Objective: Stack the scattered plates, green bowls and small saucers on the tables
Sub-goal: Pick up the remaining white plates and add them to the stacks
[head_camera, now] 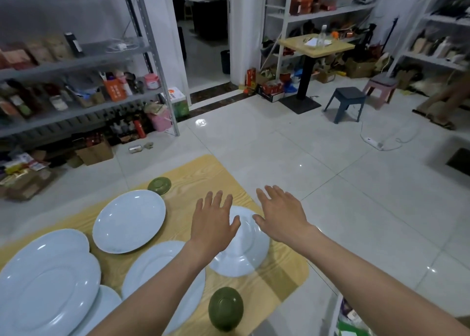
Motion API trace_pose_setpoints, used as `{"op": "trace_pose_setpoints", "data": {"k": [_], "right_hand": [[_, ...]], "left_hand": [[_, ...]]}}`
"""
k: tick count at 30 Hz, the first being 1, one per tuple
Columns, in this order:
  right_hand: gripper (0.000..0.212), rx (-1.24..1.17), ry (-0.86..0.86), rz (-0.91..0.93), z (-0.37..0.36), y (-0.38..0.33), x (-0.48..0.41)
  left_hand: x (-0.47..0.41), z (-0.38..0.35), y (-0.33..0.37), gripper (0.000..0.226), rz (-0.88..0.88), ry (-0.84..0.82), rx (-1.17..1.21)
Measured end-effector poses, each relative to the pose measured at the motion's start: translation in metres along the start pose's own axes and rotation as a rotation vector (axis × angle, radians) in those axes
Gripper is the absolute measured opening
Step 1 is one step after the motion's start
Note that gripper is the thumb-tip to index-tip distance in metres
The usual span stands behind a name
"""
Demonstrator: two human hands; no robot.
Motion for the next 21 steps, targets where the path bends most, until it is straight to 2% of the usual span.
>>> {"op": "trace_pose_setpoints", "data": {"k": [7, 11, 14, 17, 21], "right_hand": [[0.068, -0.048, -0.088, 0.041, -0.022, 0.015, -0.033], [0.064, -0.18, -0.183, 0.003, -0.046, 0.027, -0.051], [0.064, -0.343, -0.275, -0.103, -0.068, 0.036, -0.061], [0.069, -0.61, -0.354, -0.284, -0.092, 0.044, -0.069], [0.052, -0.793, -0.437, -0.504, -0.118, 0.052, -0.069]], "left_hand": [[-0.022, -0.025, -0.01, 0.063, 0.13, -0.091, -0.001], [-0.029, -0.051, -0.016, 0.061, 0.236, -0.192, 0.072], [-0.033, -0.073, -0.023, 0.064, 0.391, -0.317, 0.301], [-0.037, -0.095, -0.034, 0.076, 0.596, -0.431, 0.524], [-0.041, -0.116, -0.048, 0.081, 0.791, -0.488, 0.559]]}}
Point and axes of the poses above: each hand's wrist, its own x-axis away from the middle knuckle, its own z-axis out of the back of the hand, y = z × x, the point moved 1 cm from there along -x, towards the middle knuckle, and after that the axes turned 5 degrees about z, right-handed, at the moved point
